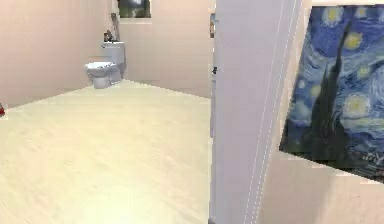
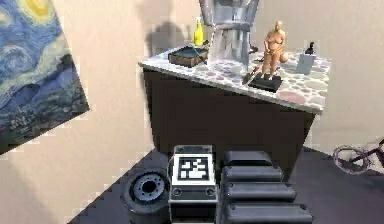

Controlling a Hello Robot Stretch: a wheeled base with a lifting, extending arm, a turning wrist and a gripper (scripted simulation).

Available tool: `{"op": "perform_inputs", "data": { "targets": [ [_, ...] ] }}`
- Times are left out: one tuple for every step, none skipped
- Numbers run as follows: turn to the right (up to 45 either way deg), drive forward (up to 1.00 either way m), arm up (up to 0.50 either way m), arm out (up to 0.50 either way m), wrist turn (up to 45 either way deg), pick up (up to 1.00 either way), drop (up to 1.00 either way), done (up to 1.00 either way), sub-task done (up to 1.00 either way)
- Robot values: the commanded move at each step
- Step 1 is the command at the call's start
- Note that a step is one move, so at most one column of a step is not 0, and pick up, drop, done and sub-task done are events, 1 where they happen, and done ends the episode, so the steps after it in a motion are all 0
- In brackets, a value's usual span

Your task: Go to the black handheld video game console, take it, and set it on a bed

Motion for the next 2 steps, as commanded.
{"op": "perform_inputs", "data": {
  "targets": [
    [-45.0, 0.0, 0.0, 0.0, 0.0, 0.0, 0.0, 0.0, 0.0],
    [-6.0, 0.0, 0.0, 0.0, 0.0, 0.0, 0.0, 0.0, 0.0]
  ]
}}
